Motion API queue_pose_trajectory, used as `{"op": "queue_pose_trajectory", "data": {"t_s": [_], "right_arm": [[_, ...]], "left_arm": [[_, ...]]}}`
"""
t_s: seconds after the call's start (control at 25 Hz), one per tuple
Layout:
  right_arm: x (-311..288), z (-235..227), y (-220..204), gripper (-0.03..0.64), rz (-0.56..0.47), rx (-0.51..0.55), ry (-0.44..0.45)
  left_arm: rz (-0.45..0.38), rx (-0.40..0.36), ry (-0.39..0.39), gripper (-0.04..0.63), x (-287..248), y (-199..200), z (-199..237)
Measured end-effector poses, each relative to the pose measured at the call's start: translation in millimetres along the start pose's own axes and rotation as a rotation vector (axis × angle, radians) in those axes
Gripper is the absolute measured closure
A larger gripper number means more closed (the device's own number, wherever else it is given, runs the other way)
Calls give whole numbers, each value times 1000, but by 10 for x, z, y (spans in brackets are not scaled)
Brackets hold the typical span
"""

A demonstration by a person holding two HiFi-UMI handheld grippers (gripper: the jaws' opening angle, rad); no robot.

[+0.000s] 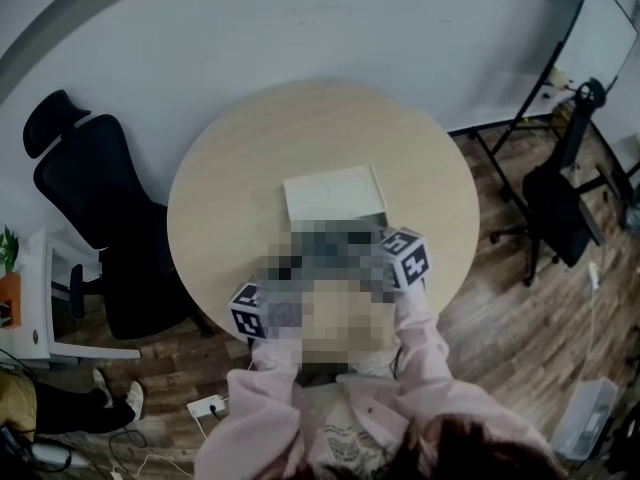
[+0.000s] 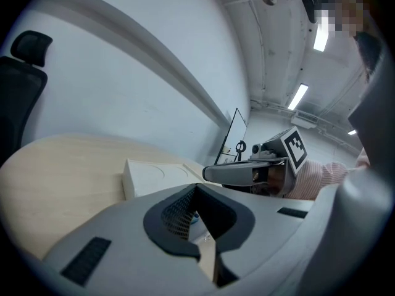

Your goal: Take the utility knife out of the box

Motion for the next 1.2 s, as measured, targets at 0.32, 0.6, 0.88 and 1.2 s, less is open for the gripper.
{"op": "queue_pose_trajectory", "data": {"t_s": [0.32, 0.6, 0.88, 1.2], "right_arm": [[-268, -75, -145, 627, 137, 26, 39], [-423, -129, -281, 627, 228, 31, 65], [-545, -230, -451, 627, 326, 45, 77], [-654, -290, -599, 626, 446, 112, 70]], "left_arm": [[33, 83, -23, 584, -97, -165, 113], [63, 138, -44, 584, -210, -296, 210], [102, 158, -66, 584, -333, -382, 211], [114, 213, -99, 584, -422, -463, 222]]}}
Point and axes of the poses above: the fingertips, and each gripper's own axes: x backward along the fingers, z to its left, y out of its top, the point moved 1 cm from there along x, backward along the fingers, and after that the axes turned 15 degrees about z, right-handed, at the moved point
